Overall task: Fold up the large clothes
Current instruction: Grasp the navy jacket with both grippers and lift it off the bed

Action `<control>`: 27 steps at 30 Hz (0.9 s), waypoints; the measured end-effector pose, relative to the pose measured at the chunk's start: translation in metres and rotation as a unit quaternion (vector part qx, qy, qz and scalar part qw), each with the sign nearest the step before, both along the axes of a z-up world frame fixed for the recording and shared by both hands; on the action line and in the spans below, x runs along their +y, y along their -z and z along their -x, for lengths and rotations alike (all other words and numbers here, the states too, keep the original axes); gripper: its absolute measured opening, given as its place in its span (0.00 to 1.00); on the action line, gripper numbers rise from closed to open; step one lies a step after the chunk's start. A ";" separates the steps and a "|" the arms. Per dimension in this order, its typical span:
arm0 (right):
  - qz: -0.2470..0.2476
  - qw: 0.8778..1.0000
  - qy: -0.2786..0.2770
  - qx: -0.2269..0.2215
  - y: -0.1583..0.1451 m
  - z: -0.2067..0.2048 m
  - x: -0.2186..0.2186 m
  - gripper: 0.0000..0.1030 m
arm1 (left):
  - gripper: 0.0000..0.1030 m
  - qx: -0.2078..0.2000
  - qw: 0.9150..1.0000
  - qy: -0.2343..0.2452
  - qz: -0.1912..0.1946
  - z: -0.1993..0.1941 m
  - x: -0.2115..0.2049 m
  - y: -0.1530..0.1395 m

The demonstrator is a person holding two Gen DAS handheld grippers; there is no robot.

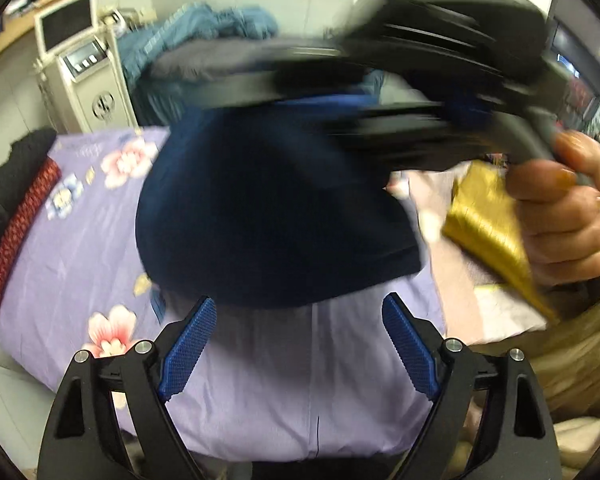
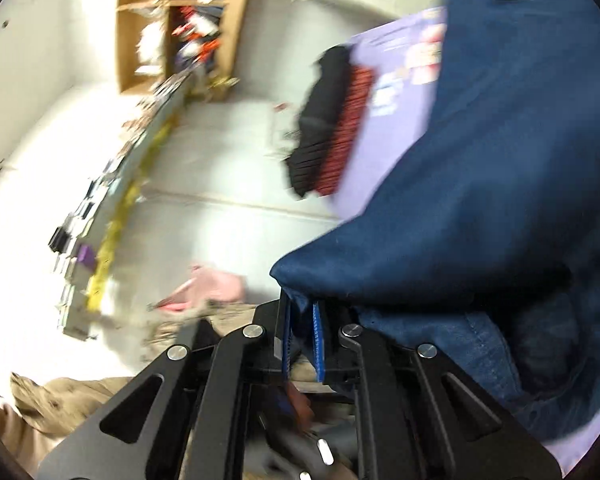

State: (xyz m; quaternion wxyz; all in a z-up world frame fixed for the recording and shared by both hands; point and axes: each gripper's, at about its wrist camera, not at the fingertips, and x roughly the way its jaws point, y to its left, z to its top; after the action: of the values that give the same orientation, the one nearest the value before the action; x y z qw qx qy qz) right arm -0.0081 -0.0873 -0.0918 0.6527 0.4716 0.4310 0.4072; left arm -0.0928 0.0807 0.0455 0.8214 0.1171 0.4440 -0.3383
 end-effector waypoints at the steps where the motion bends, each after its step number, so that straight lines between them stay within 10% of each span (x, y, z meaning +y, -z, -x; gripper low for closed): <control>1: -0.006 1.000 -0.020 -0.011 -0.011 -0.016 0.021 0.10 | 0.86 -0.012 1.000 -0.017 0.007 -0.002 0.005 -0.007; 4: 0.013 0.997 -0.069 -0.020 -0.018 -0.054 0.063 0.22 | 0.91 -0.016 0.996 -0.088 0.014 -0.020 0.023 -0.006; 5: 0.009 0.997 -0.076 0.013 -0.012 -0.073 0.079 0.53 | 0.91 0.005 0.993 -0.117 0.020 -0.032 0.032 0.003; 7: 0.024 0.995 -0.081 0.050 0.002 -0.093 0.091 0.81 | 0.91 0.038 0.984 -0.172 0.025 -0.056 0.047 0.026; 11: 0.119 0.989 -0.058 0.063 0.016 -0.103 0.093 0.81 | 0.91 0.112 0.964 -0.240 0.026 -0.112 0.069 0.094; 16: 0.208 0.977 -0.024 0.029 -0.001 -0.081 0.063 0.81 | 0.72 0.143 0.966 -0.217 0.001 -0.145 0.059 0.125; 20: 0.394 0.915 0.076 -0.044 -0.023 -0.037 0.011 0.81 | 0.64 0.177 0.958 -0.222 0.032 -0.156 0.067 0.122; 23: 0.552 0.823 0.113 -0.072 -0.014 -0.022 -0.003 0.81 | 0.64 0.168 0.966 -0.196 0.028 -0.161 0.069 0.115; 27: 0.600 0.791 0.076 -0.094 0.020 -0.036 0.018 0.81 | 0.66 0.198 0.962 -0.183 0.038 -0.167 0.074 0.116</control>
State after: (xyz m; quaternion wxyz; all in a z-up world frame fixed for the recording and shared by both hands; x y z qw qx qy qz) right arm 0.0281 -0.0691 -0.1114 0.8704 -0.0243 0.4882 0.0582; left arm 0.0738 0.1546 -0.0707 0.7691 -0.0668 0.5981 -0.2153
